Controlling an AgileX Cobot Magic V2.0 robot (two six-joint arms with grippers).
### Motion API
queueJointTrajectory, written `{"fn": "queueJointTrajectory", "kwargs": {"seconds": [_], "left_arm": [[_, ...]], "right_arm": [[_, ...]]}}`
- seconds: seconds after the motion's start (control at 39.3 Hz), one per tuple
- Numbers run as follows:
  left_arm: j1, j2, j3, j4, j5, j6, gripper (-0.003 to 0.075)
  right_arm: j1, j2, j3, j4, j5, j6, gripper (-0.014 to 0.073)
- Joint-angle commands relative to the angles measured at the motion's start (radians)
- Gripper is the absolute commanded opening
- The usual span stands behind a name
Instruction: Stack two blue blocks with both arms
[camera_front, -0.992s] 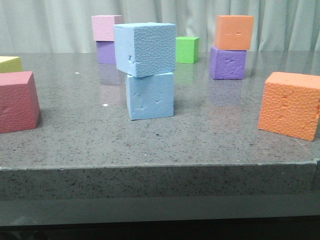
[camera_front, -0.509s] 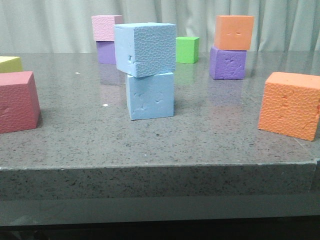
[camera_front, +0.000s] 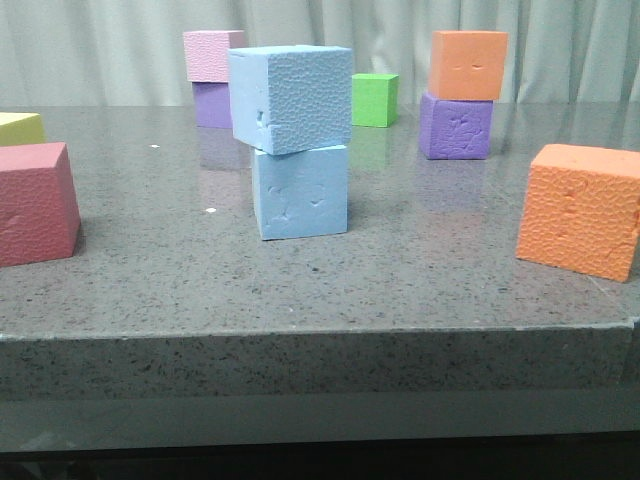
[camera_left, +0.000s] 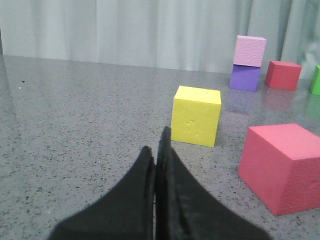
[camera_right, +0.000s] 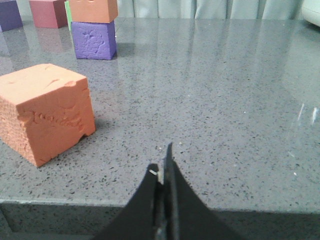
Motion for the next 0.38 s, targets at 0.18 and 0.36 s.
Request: {"fn": "queueJointTrajectory", "kwargs": {"seconds": [0.18,0.36], "left_arm": [[0.001,-0.016,0.002,-0.01,-0.087,-0.007,-0.002],[0.001,-0.016,0.002,-0.01,-0.092,-0.007,-0.002]], "right_arm": [[-0.004,-0.019,-0.006,0.0,-0.073,-0.002,-0.0072],[-0.004,-0.019,-0.006,0.0,-0.073,-0.002,-0.0072]]}}
